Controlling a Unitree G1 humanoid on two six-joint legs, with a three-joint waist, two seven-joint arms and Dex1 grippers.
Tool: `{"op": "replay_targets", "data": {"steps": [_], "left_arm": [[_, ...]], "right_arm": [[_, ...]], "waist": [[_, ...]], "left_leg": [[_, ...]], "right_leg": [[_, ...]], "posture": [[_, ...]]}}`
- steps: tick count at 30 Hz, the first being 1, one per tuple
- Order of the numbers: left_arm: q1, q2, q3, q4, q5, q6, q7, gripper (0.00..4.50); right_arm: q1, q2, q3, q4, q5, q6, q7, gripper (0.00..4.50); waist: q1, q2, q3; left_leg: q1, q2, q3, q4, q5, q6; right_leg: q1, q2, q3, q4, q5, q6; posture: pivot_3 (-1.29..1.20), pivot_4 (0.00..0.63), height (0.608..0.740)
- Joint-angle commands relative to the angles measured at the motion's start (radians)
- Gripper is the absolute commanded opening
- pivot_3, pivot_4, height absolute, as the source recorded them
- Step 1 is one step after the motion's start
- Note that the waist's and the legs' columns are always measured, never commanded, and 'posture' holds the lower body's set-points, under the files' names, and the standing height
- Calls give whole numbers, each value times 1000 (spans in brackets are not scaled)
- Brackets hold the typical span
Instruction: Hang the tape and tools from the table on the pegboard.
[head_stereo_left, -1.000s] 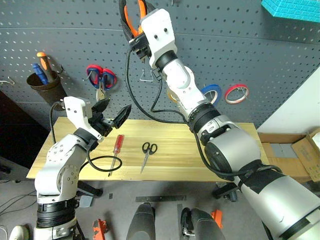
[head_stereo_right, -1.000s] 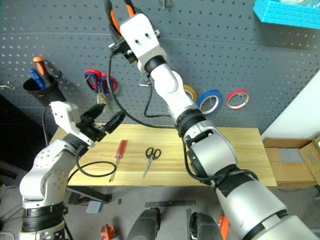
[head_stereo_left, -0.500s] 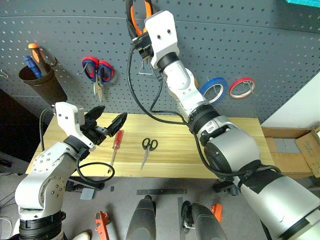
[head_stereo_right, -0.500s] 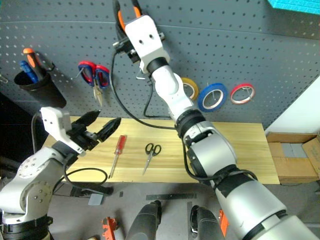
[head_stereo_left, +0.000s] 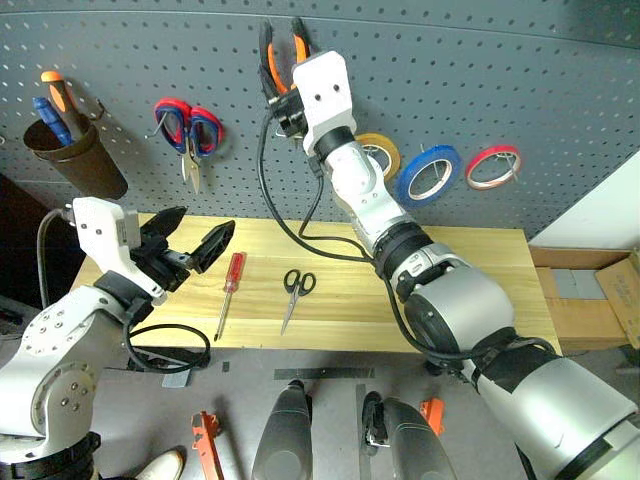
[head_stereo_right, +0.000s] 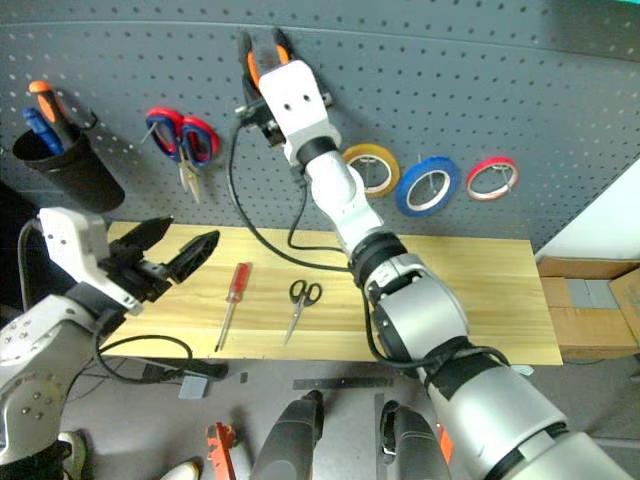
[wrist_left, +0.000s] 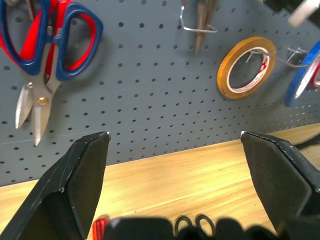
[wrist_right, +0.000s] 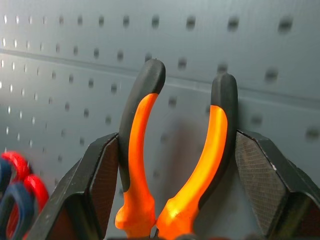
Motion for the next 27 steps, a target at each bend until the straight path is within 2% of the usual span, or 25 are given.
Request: {"op": "replay_targets", "data": {"steps": [1, 7, 14, 16, 19, 27], "left_arm": [[5, 24, 46, -50, -25, 0, 4, 4500], [13, 37, 63, -40, -24, -4, 0, 4500], [-1, 32, 48, -24, -8, -18, 1, 4500], [-6, 27, 40, -20, -5, -24, 1, 4500], [-12, 21, 32, -11, 1, -33, 0, 4500], [-44, -17, -24, 18, 33, -67, 3, 4500]], "right_arm": [[11, 15, 4, -21, -13, -9, -8, 3019], [71, 28, 26, -24, -39, -4, -2, 3019], [73, 21, 25, -24, -44, 2, 5, 3019], [67, 17, 23, -29, -40, -5, 16, 3746], [69, 13, 23, -37, -40, -10, 18, 4475], [139, -13, 25, -135, -23, -26, 62, 4475]], "waist": [[1, 0, 1], [9, 1, 2], [12, 1, 2], [12, 1, 2], [12, 1, 2], [16, 1, 2]], "left_leg": [[0, 0, 0, 0, 0, 0], [0, 0, 0, -1, 0, 0], [0, 0, 1, -1, 0, 0], [0, 1, 0, -1, 0, 0], [-1, 1, 1, -1, 0, 0], [-1, 1, 1, -1, 0, -1]], "right_leg": [[0, 0, 0, 0, 0, 0], [-1, 0, 0, 0, -1, 0], [-1, 0, 0, 0, -1, 0], [-1, 0, 0, 0, -1, 0], [-2, 0, 0, -1, -1, -1], [-2, 0, 0, -1, -1, 0]], "posture": [[461, 339, 740], [462, 338, 740], [448, 331, 740], [443, 328, 740], [435, 325, 740], [394, 322, 740]]}}
